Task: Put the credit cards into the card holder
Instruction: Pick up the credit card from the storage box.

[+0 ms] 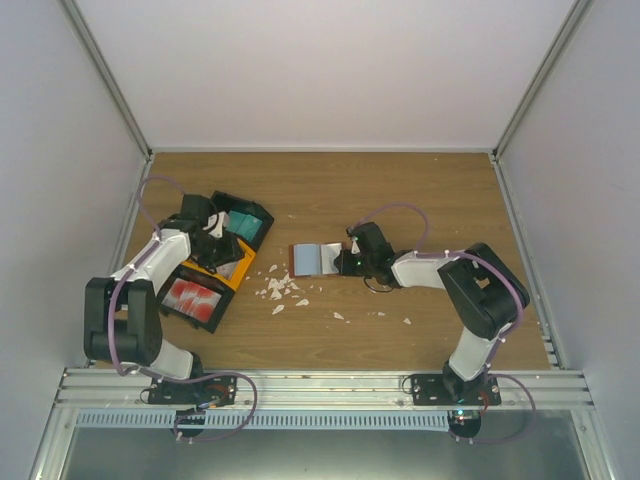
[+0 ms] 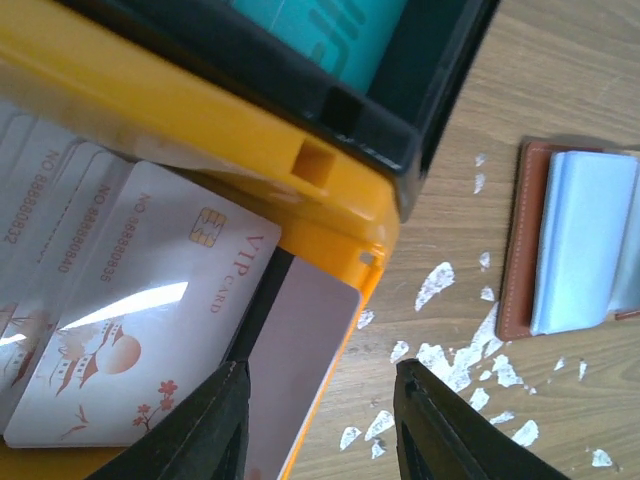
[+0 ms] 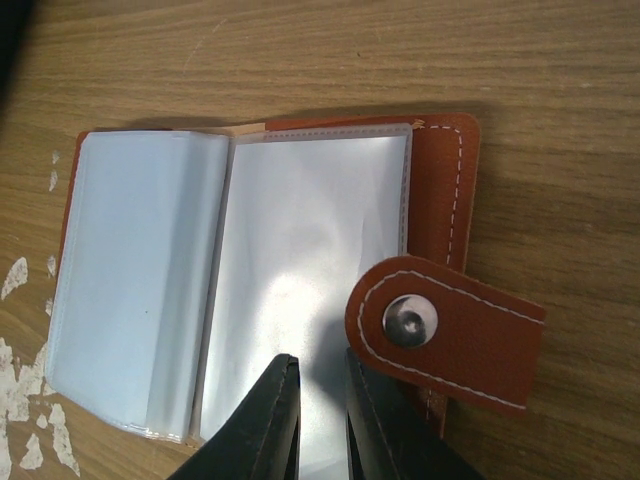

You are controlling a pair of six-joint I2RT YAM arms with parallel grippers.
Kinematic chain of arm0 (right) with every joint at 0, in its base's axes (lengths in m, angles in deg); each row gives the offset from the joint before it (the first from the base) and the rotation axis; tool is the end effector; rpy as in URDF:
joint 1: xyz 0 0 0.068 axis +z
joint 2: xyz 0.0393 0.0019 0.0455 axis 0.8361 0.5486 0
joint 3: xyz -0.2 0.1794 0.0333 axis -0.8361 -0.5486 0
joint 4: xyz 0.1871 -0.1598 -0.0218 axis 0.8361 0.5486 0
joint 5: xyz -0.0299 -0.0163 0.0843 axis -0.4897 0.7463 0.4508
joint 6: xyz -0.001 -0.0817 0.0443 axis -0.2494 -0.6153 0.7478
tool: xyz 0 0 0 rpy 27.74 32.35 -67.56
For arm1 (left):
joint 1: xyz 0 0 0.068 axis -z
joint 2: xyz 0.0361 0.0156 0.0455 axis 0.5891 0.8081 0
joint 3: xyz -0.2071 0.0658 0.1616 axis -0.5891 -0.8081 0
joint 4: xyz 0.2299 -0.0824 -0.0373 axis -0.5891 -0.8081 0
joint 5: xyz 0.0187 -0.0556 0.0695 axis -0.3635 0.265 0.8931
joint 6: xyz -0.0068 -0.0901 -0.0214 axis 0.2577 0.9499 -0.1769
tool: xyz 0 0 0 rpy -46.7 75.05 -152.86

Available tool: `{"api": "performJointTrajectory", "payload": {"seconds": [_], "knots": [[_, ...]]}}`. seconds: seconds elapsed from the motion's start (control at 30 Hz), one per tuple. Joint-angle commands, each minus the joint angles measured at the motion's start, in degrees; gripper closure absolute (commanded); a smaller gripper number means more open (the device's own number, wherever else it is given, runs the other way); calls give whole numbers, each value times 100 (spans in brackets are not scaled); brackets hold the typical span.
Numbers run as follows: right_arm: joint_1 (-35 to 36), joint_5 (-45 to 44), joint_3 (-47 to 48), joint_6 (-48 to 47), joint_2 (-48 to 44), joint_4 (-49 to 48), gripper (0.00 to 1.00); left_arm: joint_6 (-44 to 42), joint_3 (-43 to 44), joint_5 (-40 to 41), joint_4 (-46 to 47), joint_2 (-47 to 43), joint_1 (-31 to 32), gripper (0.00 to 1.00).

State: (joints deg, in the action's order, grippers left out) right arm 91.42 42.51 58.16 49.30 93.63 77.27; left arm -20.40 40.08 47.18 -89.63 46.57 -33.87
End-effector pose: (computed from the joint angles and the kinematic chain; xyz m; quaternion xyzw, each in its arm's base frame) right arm 0.2808 0.2110 0.0966 0.0017 0.9356 0.2670 0.2311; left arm 0.2767 -0.0389 0.1678 -0.0813 0.9665 -0.1930 0.1484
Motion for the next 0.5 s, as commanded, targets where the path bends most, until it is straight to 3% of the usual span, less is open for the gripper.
{"api": "performJointTrajectory", "payload": {"seconds": [0.0, 0.2, 0.47], "knots": [[-6, -77, -227, 21, 565, 839, 84, -85, -130, 150, 194, 166, 54, 59], [-6, -69, -210, -22, 599, 874, 84, -115, -56, 234, 219, 355, 136, 64], [-1, -99, -175, -5, 600, 930, 84, -103, 89, 450, 127, 294, 257, 86]]}}
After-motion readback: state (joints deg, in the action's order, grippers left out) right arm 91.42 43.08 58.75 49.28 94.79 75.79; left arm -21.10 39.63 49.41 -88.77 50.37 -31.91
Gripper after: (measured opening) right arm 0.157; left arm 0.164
